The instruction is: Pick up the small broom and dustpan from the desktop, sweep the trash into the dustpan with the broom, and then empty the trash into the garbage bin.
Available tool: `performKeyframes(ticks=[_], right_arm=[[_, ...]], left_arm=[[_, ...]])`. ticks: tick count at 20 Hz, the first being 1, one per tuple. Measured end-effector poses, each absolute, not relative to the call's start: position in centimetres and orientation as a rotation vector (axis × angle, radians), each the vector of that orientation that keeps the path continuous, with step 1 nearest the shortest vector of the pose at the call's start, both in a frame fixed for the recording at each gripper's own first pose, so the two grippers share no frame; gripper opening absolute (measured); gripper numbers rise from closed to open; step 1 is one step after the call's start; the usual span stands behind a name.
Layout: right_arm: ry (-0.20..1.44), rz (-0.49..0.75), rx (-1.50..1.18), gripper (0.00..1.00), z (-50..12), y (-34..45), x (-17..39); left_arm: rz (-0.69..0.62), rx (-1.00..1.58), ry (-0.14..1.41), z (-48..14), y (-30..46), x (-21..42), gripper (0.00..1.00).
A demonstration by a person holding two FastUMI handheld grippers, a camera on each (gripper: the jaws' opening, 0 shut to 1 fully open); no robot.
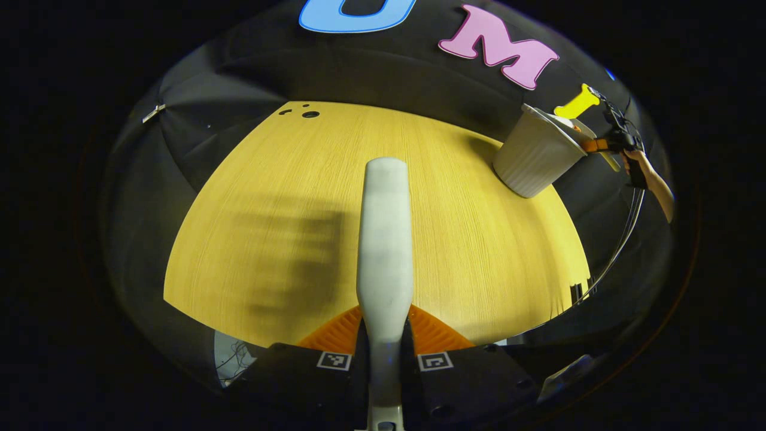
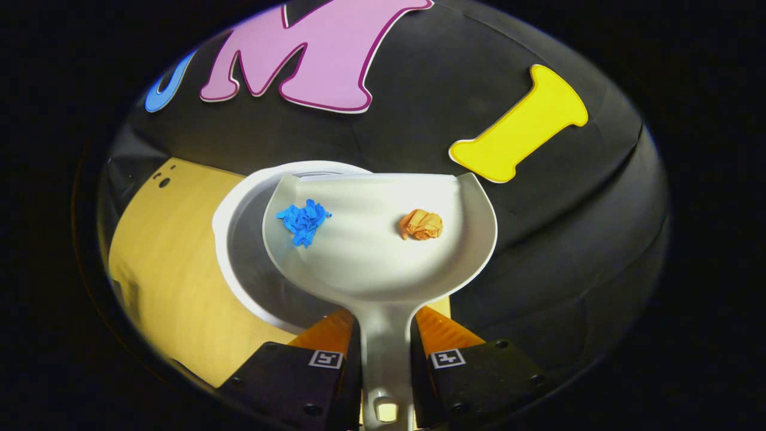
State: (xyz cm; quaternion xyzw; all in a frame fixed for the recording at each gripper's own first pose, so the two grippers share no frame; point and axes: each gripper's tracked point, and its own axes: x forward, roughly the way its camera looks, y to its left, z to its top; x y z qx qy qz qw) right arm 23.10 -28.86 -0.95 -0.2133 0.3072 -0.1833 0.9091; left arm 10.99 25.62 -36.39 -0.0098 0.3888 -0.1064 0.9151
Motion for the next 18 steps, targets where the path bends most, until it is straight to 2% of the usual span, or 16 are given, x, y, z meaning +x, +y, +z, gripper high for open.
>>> performKeyframes(ticks=[2,3,4,8,10,12,13,14,15,16,18], right_arm=[[0.646,-0.404,-0.546,0.38,-0.8,-29.2,23.4],[0.635,-0.408,-0.595,0.43,-0.2,-28.9,23.4],[0.626,-0.409,-0.640,0.39,0.1,-28.9,23.8],[0.606,-0.435,-0.900,0.38,2.4,-29.0,23.9],[0.580,-0.453,-1.068,0.33,3.7,-28.9,22.7],[0.548,-0.459,-1.232,0.33,4.3,-28.8,23.1],[0.533,-0.460,-1.306,0.38,4.6,-28.8,23.3],[0.517,-0.458,-1.364,0.38,5.0,-28.3,23.6],[0.509,-0.452,-1.393,0.34,5.4,-27.7,24.0],[0.508,-0.457,-1.405,0.37,5.5,-28.1,23.8],[0.509,-0.467,-1.420,0.34,5.7,-27.8,23.5]], left_arm=[[-0.225,-0.010,0.805,-36.5,25.3,11.2,0.26],[-0.230,-0.003,0.805,-36.6,25.2,11.1,0.26],[-0.234,0.007,0.808,-36.6,25.0,11.1,0.26],[-0.256,0.037,0.810,-36.9,24.5,11.0,0.26],[-0.259,0.032,0.807,-36.8,24.5,11.1,0.26],[-0.261,0.021,0.806,-36.9,24.4,11.0,0.26],[-0.260,0.021,0.809,-37.1,24.5,10.8,0.26],[-0.258,0.025,0.814,-37.2,24.7,10.7,0.26],[-0.255,0.030,0.820,-37.4,24.8,10.6,0.26],[-0.253,0.033,0.828,-37.8,24.9,10.4,0.26],[-0.252,0.038,0.840,-38.1,25.1,10.0,0.26]])
